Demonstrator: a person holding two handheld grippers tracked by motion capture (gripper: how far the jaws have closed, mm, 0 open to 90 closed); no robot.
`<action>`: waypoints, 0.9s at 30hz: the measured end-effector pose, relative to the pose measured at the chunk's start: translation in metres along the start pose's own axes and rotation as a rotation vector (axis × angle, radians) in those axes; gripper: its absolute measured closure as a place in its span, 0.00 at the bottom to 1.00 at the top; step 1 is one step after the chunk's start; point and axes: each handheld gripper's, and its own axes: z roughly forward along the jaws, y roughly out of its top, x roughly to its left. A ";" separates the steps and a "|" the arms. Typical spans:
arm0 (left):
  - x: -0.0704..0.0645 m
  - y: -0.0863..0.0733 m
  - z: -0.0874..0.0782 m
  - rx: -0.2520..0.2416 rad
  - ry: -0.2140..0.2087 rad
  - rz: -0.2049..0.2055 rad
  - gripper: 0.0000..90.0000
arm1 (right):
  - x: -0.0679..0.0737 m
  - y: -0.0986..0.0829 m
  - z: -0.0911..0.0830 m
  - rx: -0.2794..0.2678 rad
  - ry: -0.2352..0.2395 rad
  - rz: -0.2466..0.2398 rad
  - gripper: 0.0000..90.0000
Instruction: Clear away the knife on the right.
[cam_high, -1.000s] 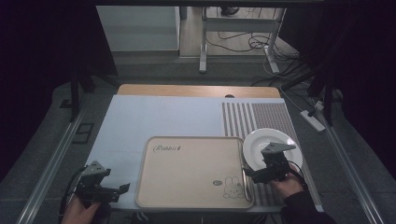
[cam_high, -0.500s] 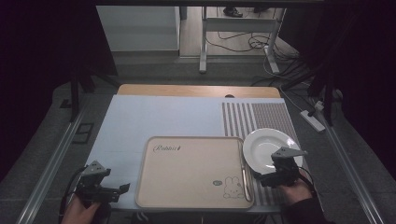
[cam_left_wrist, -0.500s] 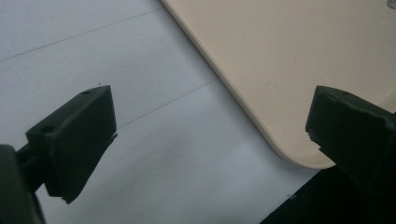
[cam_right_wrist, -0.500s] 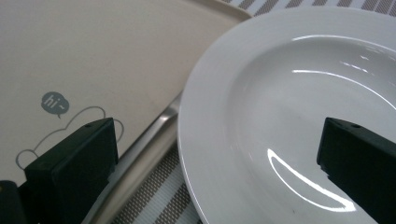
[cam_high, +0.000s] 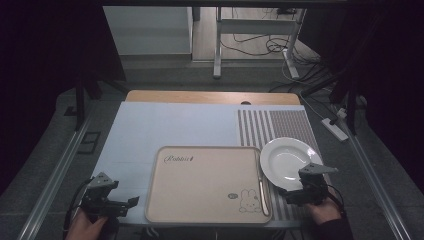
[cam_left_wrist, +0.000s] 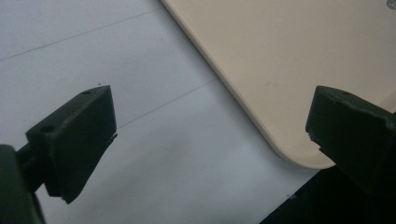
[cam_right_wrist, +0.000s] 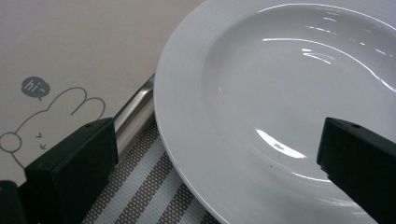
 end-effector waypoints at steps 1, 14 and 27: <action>0.000 0.000 0.000 0.000 0.000 0.002 0.03 | 0.000 -0.001 -0.001 0.000 -0.001 0.002 0.00; 0.000 0.000 0.000 0.000 -0.002 0.001 0.03 | -0.004 -0.009 -0.011 -0.011 -0.024 0.029 0.00; 0.000 0.000 0.000 0.001 -0.001 0.003 0.03 | -0.007 -0.015 -0.021 -0.008 -0.057 0.058 0.00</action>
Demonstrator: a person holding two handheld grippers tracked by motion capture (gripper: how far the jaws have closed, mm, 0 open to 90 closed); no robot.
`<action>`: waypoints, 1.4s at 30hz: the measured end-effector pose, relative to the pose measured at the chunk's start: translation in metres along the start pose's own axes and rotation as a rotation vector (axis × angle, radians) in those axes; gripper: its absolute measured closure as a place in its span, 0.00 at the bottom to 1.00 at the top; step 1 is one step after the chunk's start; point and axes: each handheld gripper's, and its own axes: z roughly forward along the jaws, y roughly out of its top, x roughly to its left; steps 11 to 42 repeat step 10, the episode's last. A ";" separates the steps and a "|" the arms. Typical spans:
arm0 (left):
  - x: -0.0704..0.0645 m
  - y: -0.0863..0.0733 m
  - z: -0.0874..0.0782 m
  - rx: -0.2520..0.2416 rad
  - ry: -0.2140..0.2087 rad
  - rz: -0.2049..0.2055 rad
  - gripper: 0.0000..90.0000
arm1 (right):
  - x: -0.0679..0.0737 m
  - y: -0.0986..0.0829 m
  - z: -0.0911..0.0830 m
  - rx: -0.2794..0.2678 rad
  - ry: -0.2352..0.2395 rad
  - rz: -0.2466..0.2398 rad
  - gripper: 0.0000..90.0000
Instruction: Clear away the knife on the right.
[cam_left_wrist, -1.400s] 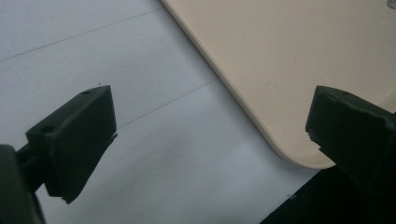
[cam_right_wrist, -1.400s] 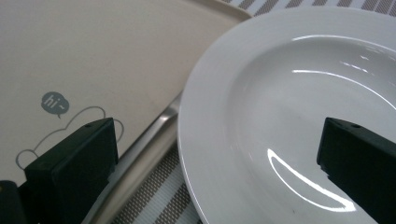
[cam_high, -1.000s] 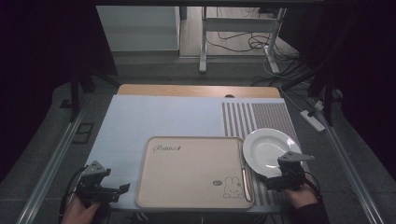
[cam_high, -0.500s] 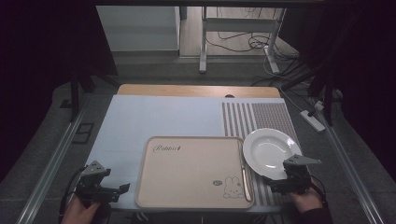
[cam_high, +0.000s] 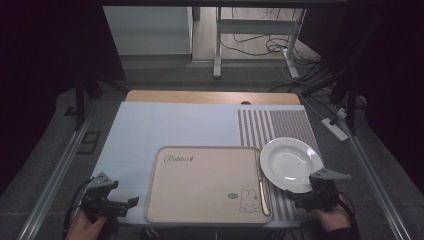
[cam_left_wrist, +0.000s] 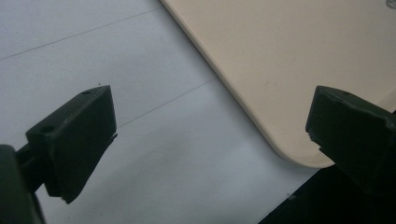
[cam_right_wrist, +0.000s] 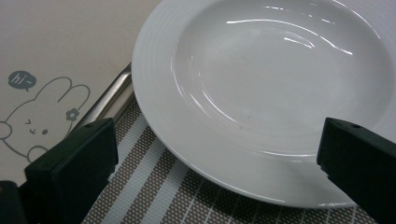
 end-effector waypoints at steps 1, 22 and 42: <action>0.000 0.000 0.000 0.000 0.000 0.000 0.03 | 0.000 -0.001 -0.001 0.002 -0.002 0.002 0.00; 0.000 0.001 0.000 0.001 0.000 0.006 0.03 | -0.002 -0.003 -0.002 0.018 -0.012 0.008 0.00; 0.000 0.001 0.000 0.001 0.000 0.006 0.03 | -0.002 -0.003 -0.002 0.018 -0.012 0.008 0.00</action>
